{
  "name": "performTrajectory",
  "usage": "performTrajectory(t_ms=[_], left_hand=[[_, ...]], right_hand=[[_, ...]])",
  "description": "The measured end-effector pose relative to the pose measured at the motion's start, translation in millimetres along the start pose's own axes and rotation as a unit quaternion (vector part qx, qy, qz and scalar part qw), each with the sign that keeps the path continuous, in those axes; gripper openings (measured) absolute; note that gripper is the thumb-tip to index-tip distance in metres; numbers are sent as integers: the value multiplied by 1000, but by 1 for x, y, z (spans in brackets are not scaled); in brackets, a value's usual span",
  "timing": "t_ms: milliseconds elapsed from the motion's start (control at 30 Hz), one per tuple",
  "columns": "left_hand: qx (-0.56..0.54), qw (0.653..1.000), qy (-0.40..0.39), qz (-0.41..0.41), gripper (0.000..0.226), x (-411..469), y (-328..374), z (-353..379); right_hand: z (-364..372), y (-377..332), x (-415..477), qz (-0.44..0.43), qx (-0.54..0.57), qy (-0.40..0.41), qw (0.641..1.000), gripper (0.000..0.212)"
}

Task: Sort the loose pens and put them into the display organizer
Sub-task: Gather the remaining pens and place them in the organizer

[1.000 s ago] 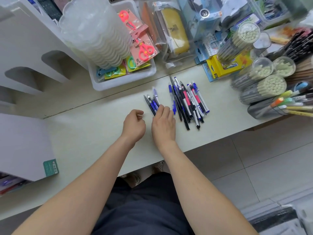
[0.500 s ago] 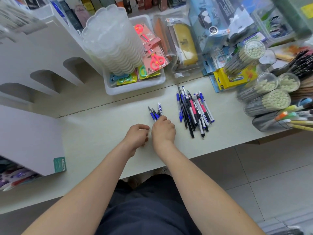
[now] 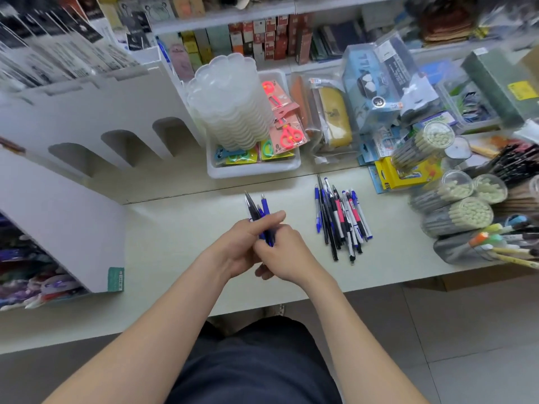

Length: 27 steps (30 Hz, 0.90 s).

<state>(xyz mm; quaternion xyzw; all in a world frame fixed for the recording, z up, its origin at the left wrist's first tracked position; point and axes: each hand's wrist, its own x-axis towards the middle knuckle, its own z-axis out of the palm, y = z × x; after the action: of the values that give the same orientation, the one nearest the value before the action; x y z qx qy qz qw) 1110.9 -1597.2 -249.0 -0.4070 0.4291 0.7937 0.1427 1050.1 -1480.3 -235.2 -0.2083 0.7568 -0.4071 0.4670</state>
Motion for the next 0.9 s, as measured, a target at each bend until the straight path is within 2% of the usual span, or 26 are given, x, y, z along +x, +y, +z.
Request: performTrajectory(t_ms=[67, 133, 233, 333, 400, 500, 633, 733, 833, 900], left_hand=[[-31, 999, 12, 35, 37, -9, 1, -2], [-79, 993, 54, 69, 42, -22, 5, -4], [-90, 981, 105, 139, 44, -41, 14, -11], [-100, 956, 177, 213, 39, -62, 30, -20], [-95, 942, 197, 256, 36, -79, 41, -26], [-71, 933, 192, 295, 46, -101, 47, -34], [-130, 924, 185, 309, 23, -122, 36, -36], [-158, 921, 162, 317, 14, -139, 36, -58], [-108, 929, 145, 324, 18, -156, 41, -107], [-64, 940, 126, 311, 31, -170, 42, -143]], right_hand=[[3, -14, -6, 15, 52, -30, 998, 24], [4, -23, -8, 33, 91, -29, 995, 23], [6, -31, -8, 21, 191, -46, 980, 21], [15, -41, -9, 42, 390, -69, 917, 45], [32, -47, -7, 109, 452, -16, 885, 58], [68, -63, -5, 136, 489, 12, 862, 55], [105, -104, -7, 95, 578, 22, 810, 55], [131, -124, -11, 68, 570, 41, 818, 51], [160, -132, -11, 59, 470, 110, 874, 40], [179, -141, -7, 21, 403, 141, 904, 39]])
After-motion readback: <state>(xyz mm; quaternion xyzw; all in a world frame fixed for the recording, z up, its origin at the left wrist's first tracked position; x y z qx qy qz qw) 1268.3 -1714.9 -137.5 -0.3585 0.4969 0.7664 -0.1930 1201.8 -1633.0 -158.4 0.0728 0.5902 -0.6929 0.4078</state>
